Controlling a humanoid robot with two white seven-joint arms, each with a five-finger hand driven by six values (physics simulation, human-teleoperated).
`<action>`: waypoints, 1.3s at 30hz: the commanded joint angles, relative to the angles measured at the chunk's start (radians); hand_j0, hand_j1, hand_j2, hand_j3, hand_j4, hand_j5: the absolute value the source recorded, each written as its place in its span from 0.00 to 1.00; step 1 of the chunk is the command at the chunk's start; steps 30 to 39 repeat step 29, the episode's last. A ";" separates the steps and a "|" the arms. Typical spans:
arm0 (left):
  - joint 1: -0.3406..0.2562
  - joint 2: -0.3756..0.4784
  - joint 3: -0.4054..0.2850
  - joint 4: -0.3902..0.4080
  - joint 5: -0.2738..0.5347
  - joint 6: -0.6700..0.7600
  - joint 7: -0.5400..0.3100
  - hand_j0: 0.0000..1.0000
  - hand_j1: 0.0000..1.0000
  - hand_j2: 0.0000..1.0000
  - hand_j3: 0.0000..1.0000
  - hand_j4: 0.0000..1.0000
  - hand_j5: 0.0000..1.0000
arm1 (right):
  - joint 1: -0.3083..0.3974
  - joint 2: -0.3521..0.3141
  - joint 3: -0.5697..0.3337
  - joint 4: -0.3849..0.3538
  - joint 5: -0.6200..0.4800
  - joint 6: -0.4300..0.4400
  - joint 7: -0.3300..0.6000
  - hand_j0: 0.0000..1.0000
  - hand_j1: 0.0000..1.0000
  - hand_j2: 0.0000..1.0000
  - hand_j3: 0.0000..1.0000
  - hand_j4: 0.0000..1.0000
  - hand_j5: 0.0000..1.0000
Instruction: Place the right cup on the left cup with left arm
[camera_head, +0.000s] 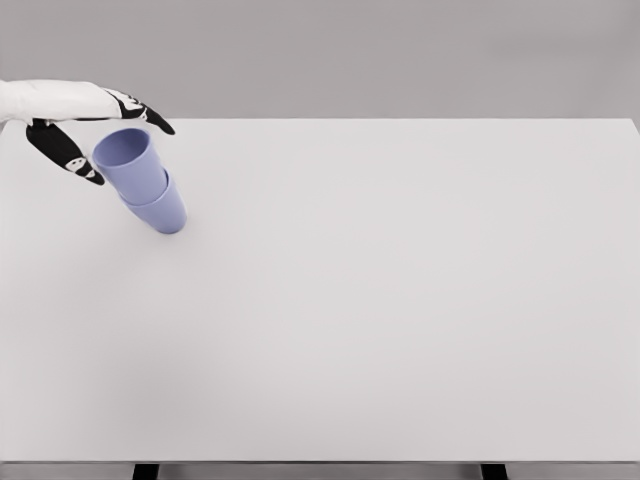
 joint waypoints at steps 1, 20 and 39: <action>0.000 0.007 0.025 -0.004 0.008 0.003 0.000 1.00 1.00 1.00 1.00 1.00 1.00 | 0.000 0.000 0.000 0.000 0.000 0.000 0.000 1.00 1.00 1.00 1.00 1.00 1.00; 0.317 0.254 0.454 -0.561 0.211 0.003 0.000 1.00 1.00 1.00 1.00 1.00 1.00 | 0.000 0.000 0.000 0.000 0.000 0.000 0.000 1.00 1.00 1.00 1.00 1.00 1.00; 0.359 0.245 0.454 -0.561 0.209 0.003 0.000 1.00 1.00 1.00 1.00 1.00 1.00 | 0.000 0.000 0.001 0.000 0.000 0.000 0.000 1.00 1.00 1.00 1.00 1.00 1.00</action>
